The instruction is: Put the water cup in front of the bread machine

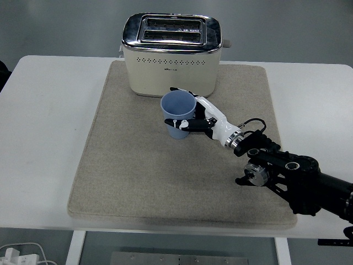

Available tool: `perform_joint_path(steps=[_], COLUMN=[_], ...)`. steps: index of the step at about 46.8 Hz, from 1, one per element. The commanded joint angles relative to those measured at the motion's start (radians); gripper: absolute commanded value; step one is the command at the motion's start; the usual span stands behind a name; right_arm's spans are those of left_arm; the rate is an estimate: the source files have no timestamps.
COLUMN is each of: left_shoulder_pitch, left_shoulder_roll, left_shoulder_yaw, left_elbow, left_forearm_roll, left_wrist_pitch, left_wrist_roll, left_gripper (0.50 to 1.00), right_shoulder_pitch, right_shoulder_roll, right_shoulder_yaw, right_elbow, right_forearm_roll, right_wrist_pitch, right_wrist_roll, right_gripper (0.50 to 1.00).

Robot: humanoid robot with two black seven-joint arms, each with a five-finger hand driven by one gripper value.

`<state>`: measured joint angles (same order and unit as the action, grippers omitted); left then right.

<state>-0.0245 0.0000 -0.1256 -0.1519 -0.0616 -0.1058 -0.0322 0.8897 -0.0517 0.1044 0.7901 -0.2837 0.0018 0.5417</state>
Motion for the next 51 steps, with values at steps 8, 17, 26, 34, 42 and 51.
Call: perform_joint_path(steps=[8,17,26,34,42,51], left_shoulder_pitch=[0.000,0.000,0.000,0.000,0.000,0.000], left_shoulder_roll=[0.000,0.000,0.000,0.000,0.000,0.000], left_shoulder_yaw=[0.001,0.001,0.001,0.001,0.000,0.001], left_elbow=[0.000,0.000,0.000,0.000,0.000,0.000], left_forearm_roll=[-0.001,0.000,0.000,-0.001,-0.001,-0.001], left_wrist_pitch=[0.000,0.000,0.000,0.000,0.000,0.000], left_wrist_roll=[0.000,0.000,0.000,0.000,0.000,0.000], left_gripper=[1.000,1.000,1.000,1.000,1.000,1.000], right_shoulder_pitch=[0.000,-0.009,-0.011,-0.011,-0.011,-0.014], right_shoulder_roll=[-0.002,-0.017,-0.040,-0.053,-0.059,-0.059], right_shoulder_yaw=[0.000,0.001,0.001,0.001,0.001,0.001], right_elbow=[0.000,0.001,0.021,0.024,0.026,0.034], right_forearm_roll=[0.000,0.000,0.000,0.000,0.000,0.000], right_wrist_pitch=[0.001,0.003,0.004,0.006,0.010,0.009], right_wrist_roll=[0.001,0.001,0.001,0.003,0.004,0.006], right_gripper=[0.924,0.924,0.924,0.924,0.924,0.924])
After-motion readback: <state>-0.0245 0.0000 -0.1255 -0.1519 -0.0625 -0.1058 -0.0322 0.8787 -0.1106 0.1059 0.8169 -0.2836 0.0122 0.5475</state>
